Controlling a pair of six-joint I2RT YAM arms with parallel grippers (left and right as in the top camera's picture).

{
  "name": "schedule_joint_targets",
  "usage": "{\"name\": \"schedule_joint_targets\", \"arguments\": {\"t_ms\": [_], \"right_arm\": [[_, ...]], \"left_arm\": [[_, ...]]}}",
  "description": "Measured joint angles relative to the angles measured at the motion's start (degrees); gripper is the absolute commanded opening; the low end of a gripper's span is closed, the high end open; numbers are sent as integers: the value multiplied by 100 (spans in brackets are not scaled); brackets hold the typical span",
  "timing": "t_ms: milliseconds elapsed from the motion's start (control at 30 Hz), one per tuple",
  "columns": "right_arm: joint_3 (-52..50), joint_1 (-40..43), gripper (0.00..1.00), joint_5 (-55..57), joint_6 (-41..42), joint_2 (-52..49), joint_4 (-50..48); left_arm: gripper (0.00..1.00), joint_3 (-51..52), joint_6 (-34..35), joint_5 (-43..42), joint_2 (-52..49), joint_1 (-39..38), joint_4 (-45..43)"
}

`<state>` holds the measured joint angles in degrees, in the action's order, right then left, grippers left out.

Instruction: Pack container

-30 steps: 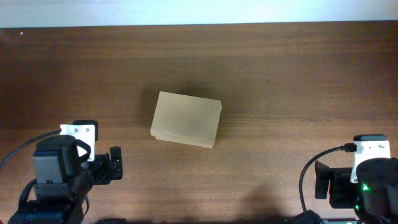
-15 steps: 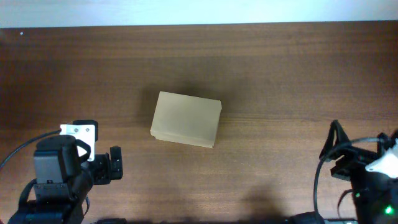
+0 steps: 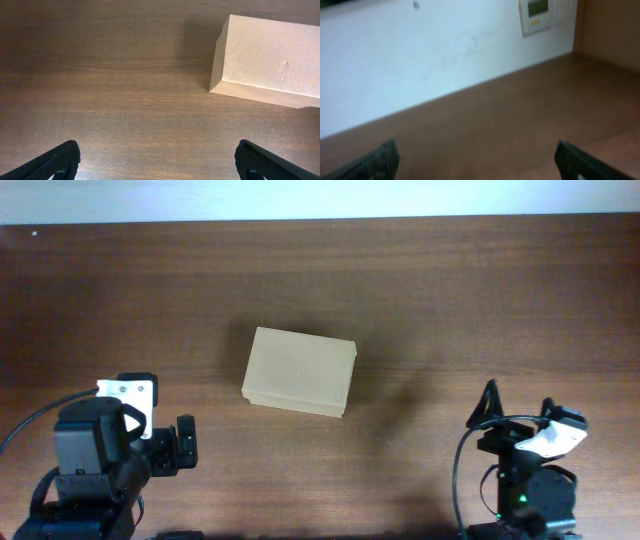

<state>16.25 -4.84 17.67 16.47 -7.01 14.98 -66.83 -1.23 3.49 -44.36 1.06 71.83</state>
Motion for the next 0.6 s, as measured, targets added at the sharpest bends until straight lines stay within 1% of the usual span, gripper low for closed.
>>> {"name": "schedule_joint_targets", "arguments": {"t_ms": [167,600], "right_arm": [[-468,0,99,-4,0,136,-184],[-1058,0,99,-4,0,136,-212]], "left_arm": [[100,0,0,0,0,0,-2],[100,0,0,0,0,0,0]]}}
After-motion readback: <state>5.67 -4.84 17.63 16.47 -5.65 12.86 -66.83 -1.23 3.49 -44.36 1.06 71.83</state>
